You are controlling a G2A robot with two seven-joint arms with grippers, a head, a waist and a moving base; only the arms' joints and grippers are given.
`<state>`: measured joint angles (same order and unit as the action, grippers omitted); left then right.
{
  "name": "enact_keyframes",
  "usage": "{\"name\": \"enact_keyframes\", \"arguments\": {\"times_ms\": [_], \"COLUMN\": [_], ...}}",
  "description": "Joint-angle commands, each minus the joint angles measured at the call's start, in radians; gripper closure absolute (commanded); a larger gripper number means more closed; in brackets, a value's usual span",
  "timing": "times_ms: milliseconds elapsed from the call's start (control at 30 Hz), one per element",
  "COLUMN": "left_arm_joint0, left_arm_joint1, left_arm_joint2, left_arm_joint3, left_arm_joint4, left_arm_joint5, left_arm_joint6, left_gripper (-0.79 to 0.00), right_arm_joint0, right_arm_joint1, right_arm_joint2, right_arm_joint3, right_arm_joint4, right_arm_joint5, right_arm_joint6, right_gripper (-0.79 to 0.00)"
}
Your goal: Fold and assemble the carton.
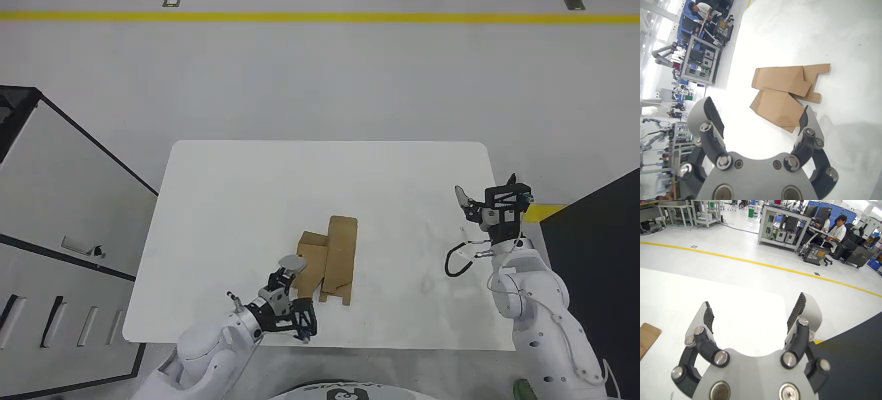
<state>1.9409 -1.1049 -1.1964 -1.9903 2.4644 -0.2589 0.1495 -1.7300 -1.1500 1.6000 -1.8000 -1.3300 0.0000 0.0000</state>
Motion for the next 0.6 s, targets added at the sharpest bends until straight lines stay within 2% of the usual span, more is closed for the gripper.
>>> {"name": "enact_keyframes", "arguments": {"times_ms": [0,200,267,433,500,567], "left_arm_joint0": [-0.001,-0.001,-0.005,-0.007,-0.007,-0.016], "left_arm_joint1": [-0.001,-0.001,0.001,-0.009,-0.017,-0.021], "left_arm_joint2": [0.014,0.014,0.028,0.1,0.123,0.139], "left_arm_joint3": [-0.007,-0.007,0.009,0.044,0.055,0.053], "left_arm_joint4": [0.006,0.006,0.073,0.172,0.162,0.169], "left_arm_joint5": [0.013,0.013,0.005,0.094,0.134,0.157], "left_arm_joint6": [-0.01,-0.01,-0.03,-0.142,-0.203,-0.217], "left_gripper": [-0.785,-0.785,-0.785,-0.785,-0.785,-0.785], "right_arm_joint0": [0.0,0.0,0.0,0.0,0.0,0.0], "right_arm_joint1": [0.0,0.0,0.0,0.0,0.0,0.0], "right_arm_joint2": [0.0,0.0,0.0,0.0,0.0,0.0], "right_arm_joint3": [0.0,0.0,0.0,0.0,0.0,0.0], "right_arm_joint4": [0.0,0.0,0.0,0.0,0.0,0.0], "right_arm_joint5": [0.0,0.0,0.0,0.0,0.0,0.0], "right_arm_joint6": [0.0,0.0,0.0,0.0,0.0,0.0], "right_gripper": [-0.785,-0.785,-0.785,-0.785,-0.785,-0.785]}}
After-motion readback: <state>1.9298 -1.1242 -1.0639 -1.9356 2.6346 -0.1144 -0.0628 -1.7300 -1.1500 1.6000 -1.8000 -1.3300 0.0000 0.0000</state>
